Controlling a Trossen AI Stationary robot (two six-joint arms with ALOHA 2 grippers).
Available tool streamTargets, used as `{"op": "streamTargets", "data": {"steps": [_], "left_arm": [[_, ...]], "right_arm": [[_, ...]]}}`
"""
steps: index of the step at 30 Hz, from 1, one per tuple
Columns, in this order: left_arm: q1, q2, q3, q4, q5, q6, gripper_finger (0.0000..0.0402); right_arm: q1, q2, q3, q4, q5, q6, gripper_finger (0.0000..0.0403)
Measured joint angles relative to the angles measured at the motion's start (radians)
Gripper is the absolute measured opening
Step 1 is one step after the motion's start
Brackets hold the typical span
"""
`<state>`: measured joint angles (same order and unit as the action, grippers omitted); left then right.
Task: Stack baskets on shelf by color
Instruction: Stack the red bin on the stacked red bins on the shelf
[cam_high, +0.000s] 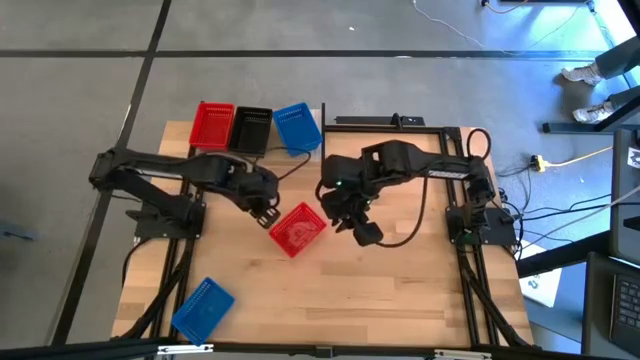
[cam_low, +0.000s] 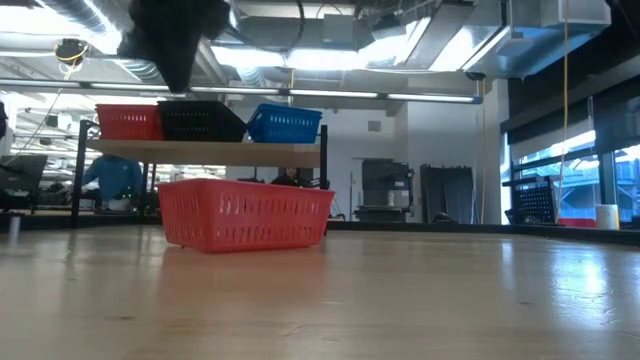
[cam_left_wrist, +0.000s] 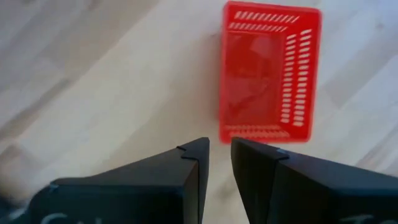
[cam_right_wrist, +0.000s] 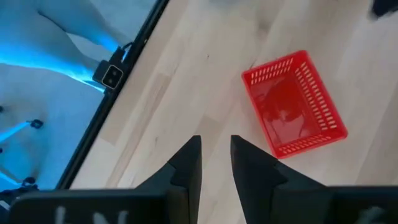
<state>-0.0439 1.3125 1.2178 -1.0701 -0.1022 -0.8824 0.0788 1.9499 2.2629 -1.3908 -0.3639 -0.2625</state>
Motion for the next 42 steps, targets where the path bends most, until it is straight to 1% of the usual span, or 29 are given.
{"op": "streamTargets", "data": {"steps": [5, 7, 10, 13, 17, 20, 31, 35, 42], "left_arm": [[0.014, 0.007, -0.119, 0.181, 0.091, 0.003, 0.0059], [0.012, 0.012, -0.159, 0.234, 0.095, 0.002, 0.0059], [0.013, 0.03, -0.21, 0.287, 0.094, -0.002, 0.0059], [0.013, 0.053, -0.25, 0.376, 0.094, -0.002, 0.0059], [0.013, 0.09, -0.281, 0.432, 0.073, -0.002, 0.0059], [0.013, 0.122, -0.287, 0.431, 0.018, -0.001, 0.0059], [0.013, 0.227, -0.286, 0.465, 0.014, 0.003, 0.0059], [0.013, 0.234, -0.286, 0.466, 0.015, 0.003, 0.0059], [0.013, 0.192, -0.268, 0.464, 0.02, 0.0, 0.0059]], "right_arm": [[0.0, 0.0, 0.066, -0.022, 0.001, 0.023, 0.0084], [0.0, 0.0, 0.092, -0.045, 0.002, 0.033, 0.0084], [0.0, -0.018, 0.089, -0.044, 0.002, 0.046, 0.0084], [0.0, -0.031, 0.091, -0.059, 0.002, 0.053, 0.0084], [0.0, -0.048, 0.093, -0.057, 0.002, 0.061, 0.0084], [0.0, -0.052, 0.093, -0.055, -0.002, 0.078, 0.0084], [0.0, -0.055, 0.093, -0.057, -0.004, 0.074, 0.0084], [0.0, -0.055, 0.093, -0.057, -0.004, 0.073, 0.0084], [0.0, -0.055, 0.093, -0.058, -0.004, 0.071, 0.0084]]}}
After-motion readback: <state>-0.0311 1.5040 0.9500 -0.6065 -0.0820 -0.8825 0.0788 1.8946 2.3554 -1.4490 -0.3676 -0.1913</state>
